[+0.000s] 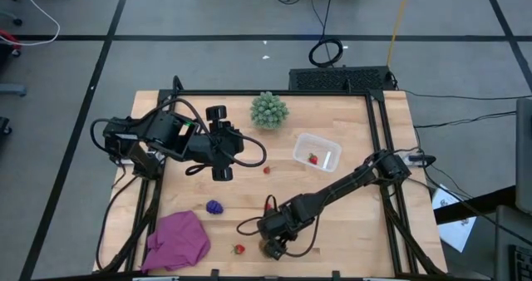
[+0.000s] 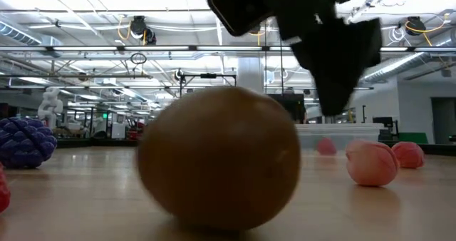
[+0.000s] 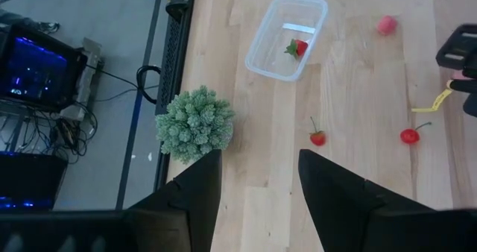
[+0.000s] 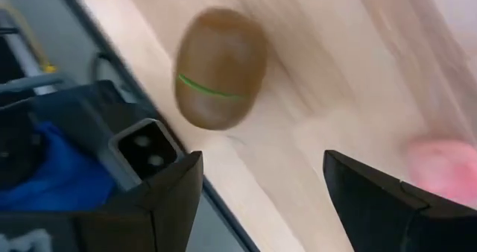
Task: Pick and placing Produce into tupperware
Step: Put the brown kiwi into the transparent bin
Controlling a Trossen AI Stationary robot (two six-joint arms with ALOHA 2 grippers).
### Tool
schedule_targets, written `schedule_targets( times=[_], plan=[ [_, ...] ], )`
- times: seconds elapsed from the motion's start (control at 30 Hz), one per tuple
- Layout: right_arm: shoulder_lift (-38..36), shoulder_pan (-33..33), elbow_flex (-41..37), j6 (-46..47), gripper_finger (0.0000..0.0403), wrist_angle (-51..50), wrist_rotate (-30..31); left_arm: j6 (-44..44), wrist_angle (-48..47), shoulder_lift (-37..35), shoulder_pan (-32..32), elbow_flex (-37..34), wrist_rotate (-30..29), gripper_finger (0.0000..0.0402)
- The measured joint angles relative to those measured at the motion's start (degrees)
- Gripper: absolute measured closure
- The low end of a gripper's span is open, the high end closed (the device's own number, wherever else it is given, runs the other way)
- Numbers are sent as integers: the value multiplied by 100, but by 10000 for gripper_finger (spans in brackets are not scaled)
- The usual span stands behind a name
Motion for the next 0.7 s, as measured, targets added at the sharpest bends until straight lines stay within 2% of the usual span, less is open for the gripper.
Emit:
schedule_targets(
  times=[0.23, 0.47, 0.7],
  plan=[
    [-7, -11, 0, -64, 133, 589, 22, -103, 0, 0, 2, 0, 34, 218],
    [-7, 3, 0, -295, 133, 463, 195, -237, 7, -3, -204, -61, 691, 218],
    [-9, 4, 0, -568, 133, 477, 361, -340, 2, -4, -583, -940, 753, 218]
  ],
)
